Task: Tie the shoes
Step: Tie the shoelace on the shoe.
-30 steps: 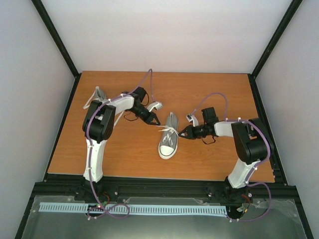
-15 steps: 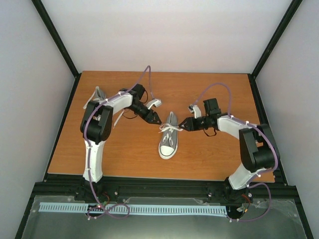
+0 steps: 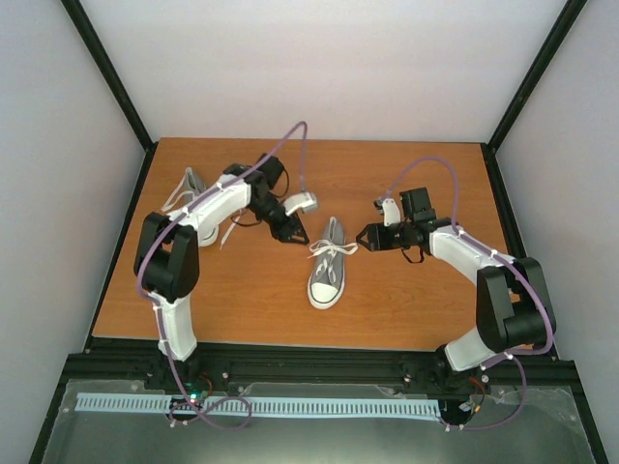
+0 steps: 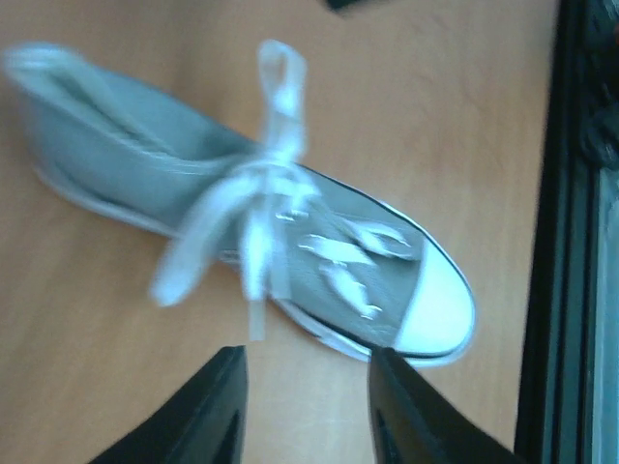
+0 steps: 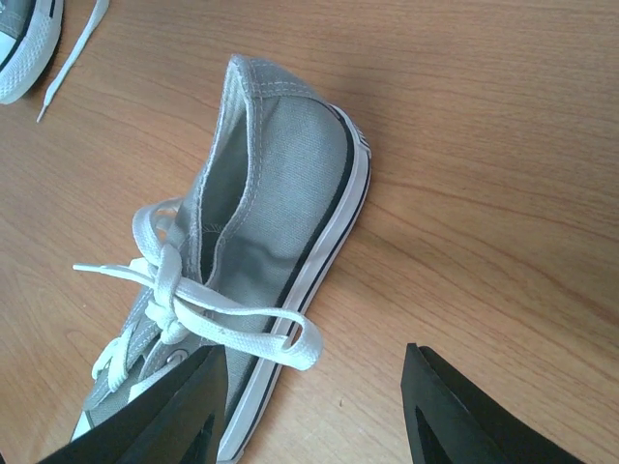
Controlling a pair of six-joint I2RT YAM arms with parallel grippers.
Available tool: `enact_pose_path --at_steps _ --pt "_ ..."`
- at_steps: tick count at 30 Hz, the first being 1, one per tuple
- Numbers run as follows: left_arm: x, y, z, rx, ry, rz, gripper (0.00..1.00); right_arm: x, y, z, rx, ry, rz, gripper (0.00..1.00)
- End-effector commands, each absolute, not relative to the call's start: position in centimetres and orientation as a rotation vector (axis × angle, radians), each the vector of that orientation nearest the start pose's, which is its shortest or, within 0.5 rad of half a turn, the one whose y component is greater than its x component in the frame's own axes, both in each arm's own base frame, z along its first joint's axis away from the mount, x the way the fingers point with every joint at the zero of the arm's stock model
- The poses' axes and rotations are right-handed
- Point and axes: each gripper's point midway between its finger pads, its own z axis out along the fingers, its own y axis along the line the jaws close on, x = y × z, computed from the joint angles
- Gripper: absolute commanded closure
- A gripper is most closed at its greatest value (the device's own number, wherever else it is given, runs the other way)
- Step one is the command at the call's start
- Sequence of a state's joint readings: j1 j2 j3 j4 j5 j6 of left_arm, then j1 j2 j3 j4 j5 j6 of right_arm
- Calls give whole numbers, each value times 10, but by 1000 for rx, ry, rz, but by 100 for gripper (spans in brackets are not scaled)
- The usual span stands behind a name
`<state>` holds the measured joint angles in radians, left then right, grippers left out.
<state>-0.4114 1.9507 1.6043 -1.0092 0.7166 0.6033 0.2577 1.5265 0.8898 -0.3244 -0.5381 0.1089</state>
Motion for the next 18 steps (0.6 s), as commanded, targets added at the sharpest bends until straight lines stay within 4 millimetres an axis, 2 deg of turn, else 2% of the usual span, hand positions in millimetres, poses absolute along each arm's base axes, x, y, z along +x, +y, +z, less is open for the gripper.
enact_pose_path --at_steps 1,4,10,12,18 --pt "274 -275 121 1674 2262 -985 59 334 181 109 -371 2454 859 49" --pt "275 -281 108 1706 2275 -926 52 331 183 108 -365 2453 869 49" --pt "298 -283 93 1702 2258 -786 52 325 184 111 -360 2434 871 49" --pt "305 -290 91 1690 2243 -779 51 324 183 110 -362 2434 871 49" --pt "307 -303 84 1703 2241 -805 52 322 182 111 -364 2434 863 49"
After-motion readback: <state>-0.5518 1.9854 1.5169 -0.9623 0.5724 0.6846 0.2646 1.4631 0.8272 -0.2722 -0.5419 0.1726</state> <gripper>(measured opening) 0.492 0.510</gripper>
